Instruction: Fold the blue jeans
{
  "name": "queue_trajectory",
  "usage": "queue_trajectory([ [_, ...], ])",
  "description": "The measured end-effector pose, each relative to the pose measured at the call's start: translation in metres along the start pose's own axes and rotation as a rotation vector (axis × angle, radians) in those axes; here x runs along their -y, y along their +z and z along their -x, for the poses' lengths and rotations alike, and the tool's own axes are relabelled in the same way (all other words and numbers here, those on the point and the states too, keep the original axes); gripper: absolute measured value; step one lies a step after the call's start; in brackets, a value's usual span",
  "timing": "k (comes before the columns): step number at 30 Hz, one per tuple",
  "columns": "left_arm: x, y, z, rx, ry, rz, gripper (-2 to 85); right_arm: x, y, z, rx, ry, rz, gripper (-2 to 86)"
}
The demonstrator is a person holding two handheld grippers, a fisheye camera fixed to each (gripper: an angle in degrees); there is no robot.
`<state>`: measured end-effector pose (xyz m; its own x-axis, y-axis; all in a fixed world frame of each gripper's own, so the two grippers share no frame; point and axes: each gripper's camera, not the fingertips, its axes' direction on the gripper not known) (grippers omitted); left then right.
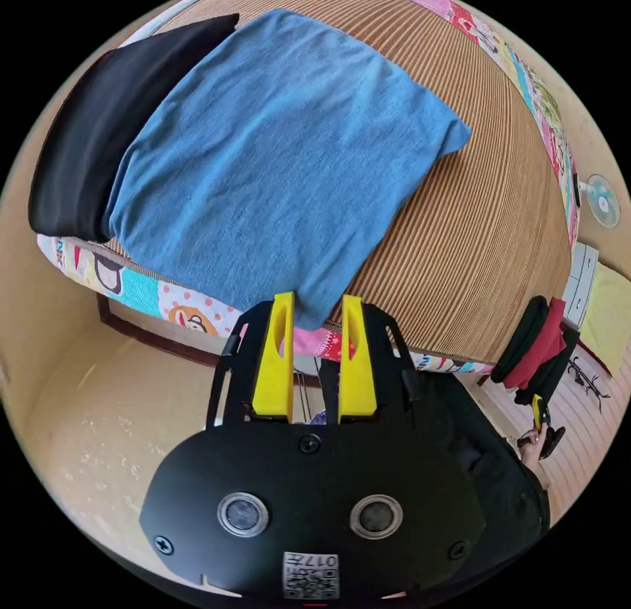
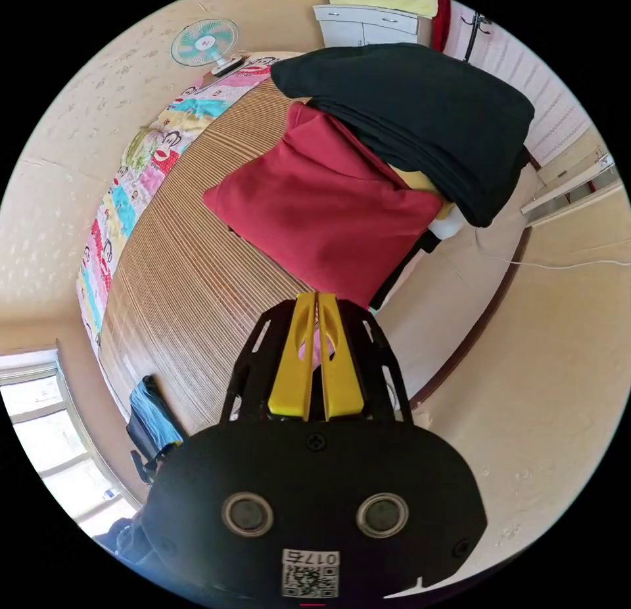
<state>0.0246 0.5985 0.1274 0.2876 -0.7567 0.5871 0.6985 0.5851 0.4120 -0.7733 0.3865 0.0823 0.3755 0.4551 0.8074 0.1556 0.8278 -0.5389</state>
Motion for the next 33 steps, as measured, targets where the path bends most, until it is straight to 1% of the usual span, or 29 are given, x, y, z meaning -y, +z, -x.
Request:
queue_trajectory([
  [2,0.0,0.013,0.011,0.012,-0.011,0.018,4.6,-0.007,-0.007,0.006,-0.028,-0.036,0.009,0.3],
  [4,-0.002,0.029,0.039,-0.125,-0.08,0.046,1.2,-0.011,-0.011,0.009,-0.034,-0.055,0.032,0.3],
  [6,-0.004,0.036,0.065,-0.231,-0.144,0.078,0.3,-0.013,-0.012,0.009,0.018,-0.08,0.069,0.3],
  [8,-0.007,0.045,0.087,-0.356,-0.149,0.128,-0.2,-0.012,-0.011,0.009,0.06,-0.07,0.071,0.3],
  [9,-0.009,0.048,0.096,-0.474,-0.095,0.159,-0.4,-0.009,-0.009,0.008,0.093,-0.047,0.082,0.3],
  [10,-0.013,0.045,0.1,-0.627,0.007,0.15,-0.6,-0.007,-0.008,0.008,0.111,-0.036,0.089,0.3],
  [11,-0.017,0.04,0.101,-0.707,0.063,0.129,-0.6,-0.003,-0.005,0.009,0.152,-0.028,0.105,0.3],
  [13,-0.038,0.012,0.102,-0.988,0.244,0.005,-0.8,0.005,-0.005,0.024,0.175,-0.12,0.12,0.4],
  [14,-0.044,0.004,0.101,-1.032,0.282,-0.016,-0.8,0.01,-0.006,0.042,0.135,-0.241,0.127,0.4],
  [15,-0.055,-0.012,0.096,-1.088,0.366,-0.058,-0.8,0.012,-0.007,0.062,0.074,-0.367,0.13,0.4],
  [16,-0.068,-0.032,0.092,-1.128,0.448,-0.136,-0.8,0.013,-0.007,0.072,0.048,-0.427,0.128,0.4],
  [17,-0.074,-0.042,0.089,-1.15,0.481,-0.179,-0.8,0.014,-0.009,0.09,0.021,-0.538,0.121,0.4],
  [18,-0.086,-0.063,0.084,-1.203,0.547,-0.265,-0.8,0.015,-0.012,0.105,0.031,-0.634,0.116,0.5],
  [19,-0.098,-0.084,0.079,-1.259,0.611,-0.353,-0.8,0.017,-0.014,0.111,0.048,-0.676,0.116,0.5],
  [20,-0.105,-0.095,0.076,-1.283,0.643,-0.398,-0.8,0.021,-0.019,0.123,0.104,-0.739,0.117,0.6],
  [22,-0.133,-0.138,0.061,-1.345,0.778,-0.555,-0.8,0.027,-0.031,0.135,0.229,-0.817,0.115,0.8],
  [24,-0.153,-0.168,0.044,-1.372,0.897,-0.616,-0.8,0.037,-0.05,0.146,0.42,-0.911,0.113,1.3],
  [25,-0.167,-0.187,0.03,-1.382,0.983,-0.641,-0.8,0.039,-0.055,0.147,0.464,-0.936,0.115,1.5],
  [26,-0.174,-0.196,0.024,-1.388,1.026,-0.652,-0.8,0.043,-0.065,0.149,0.544,-0.985,0.122,2.1],
  [27,-0.19,-0.214,0.008,-1.404,1.122,-0.668,-0.8,0.046,-0.074,0.148,0.612,-1.029,0.131,3.0],
  [28,-0.208,-0.231,-0.008,-1.428,1.222,-0.679,-0.8,0.048,-0.079,0.147,0.64,-1.049,0.134,3.7],
  [29,-0.218,-0.239,-0.016,-1.438,1.273,-0.687,-0.8,0.05,-0.089,0.145,0.689,-1.089,0.141,5.4],
  [30,-0.238,-0.253,-0.033,-1.454,1.365,-0.705,-0.8,0.051,-0.096,0.142,0.722,-1.136,0.157,7.6],
  [31,-0.258,-0.264,-0.052,-1.461,1.424,-0.725,-0.7,0.051,-0.099,0.141,0.732,-1.162,0.167,8.9],
  [32,-0.268,-0.267,-0.065,-1.458,1.435,-0.728,-0.7,0.05,-0.104,0.14,0.728,-1.218,0.185,11.5],
  [33,-0.287,-0.27,-0.097,-1.441,1.464,-0.693,-0.6,0.046,-0.105,0.139,0.69,-1.278,0.198,13.1],
])
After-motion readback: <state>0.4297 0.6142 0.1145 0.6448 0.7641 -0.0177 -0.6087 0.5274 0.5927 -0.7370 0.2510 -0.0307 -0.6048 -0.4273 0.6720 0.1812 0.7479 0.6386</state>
